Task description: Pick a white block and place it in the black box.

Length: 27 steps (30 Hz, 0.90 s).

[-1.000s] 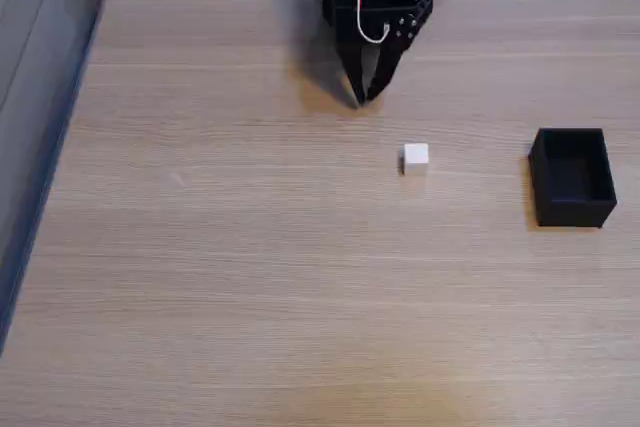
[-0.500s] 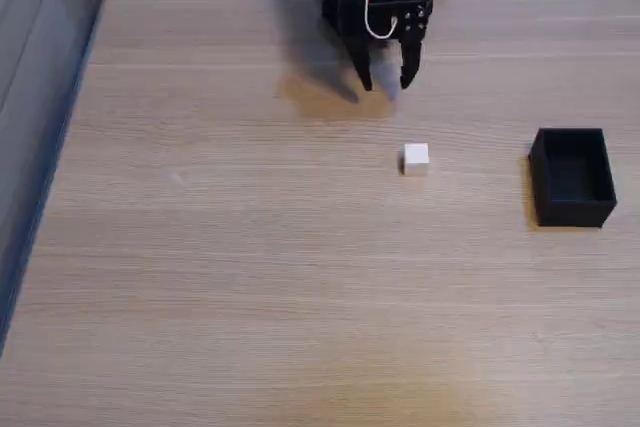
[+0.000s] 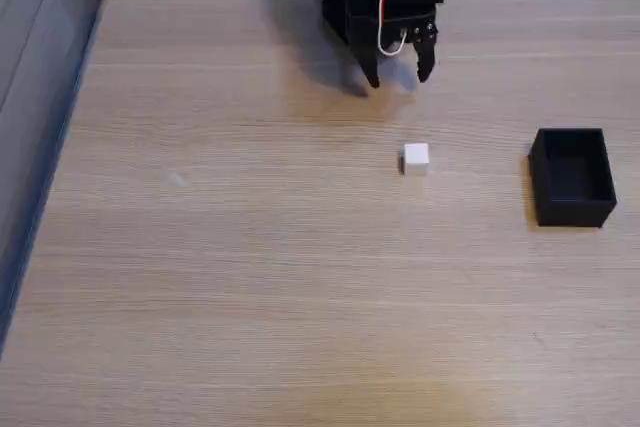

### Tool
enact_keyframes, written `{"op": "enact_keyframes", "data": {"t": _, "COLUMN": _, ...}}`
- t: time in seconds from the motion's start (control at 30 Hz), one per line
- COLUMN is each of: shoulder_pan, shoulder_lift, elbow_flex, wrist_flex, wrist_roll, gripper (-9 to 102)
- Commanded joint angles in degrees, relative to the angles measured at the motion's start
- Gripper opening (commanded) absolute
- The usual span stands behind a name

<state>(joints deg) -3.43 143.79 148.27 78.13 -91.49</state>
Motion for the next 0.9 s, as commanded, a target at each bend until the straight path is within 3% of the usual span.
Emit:
{"op": "enact_keyframes", "data": {"t": 0.0, "shoulder_pan": -1.32, "shoulder_lift": -2.72, "elbow_flex": -2.81, "wrist_flex": -1.49, "wrist_roll": 1.14, "gripper": 27}}
{"op": "enact_keyframes", "data": {"t": 0.37, "shoulder_pan": -3.43, "shoulder_lift": -14.94, "elbow_flex": -9.32, "wrist_flex": -8.61, "wrist_roll": 3.60, "gripper": 28}}
{"op": "enact_keyframes", "data": {"t": 0.87, "shoulder_pan": -2.72, "shoulder_lift": -31.82, "elbow_flex": -19.86, "wrist_flex": -10.81, "wrist_roll": 6.68, "gripper": 27}}
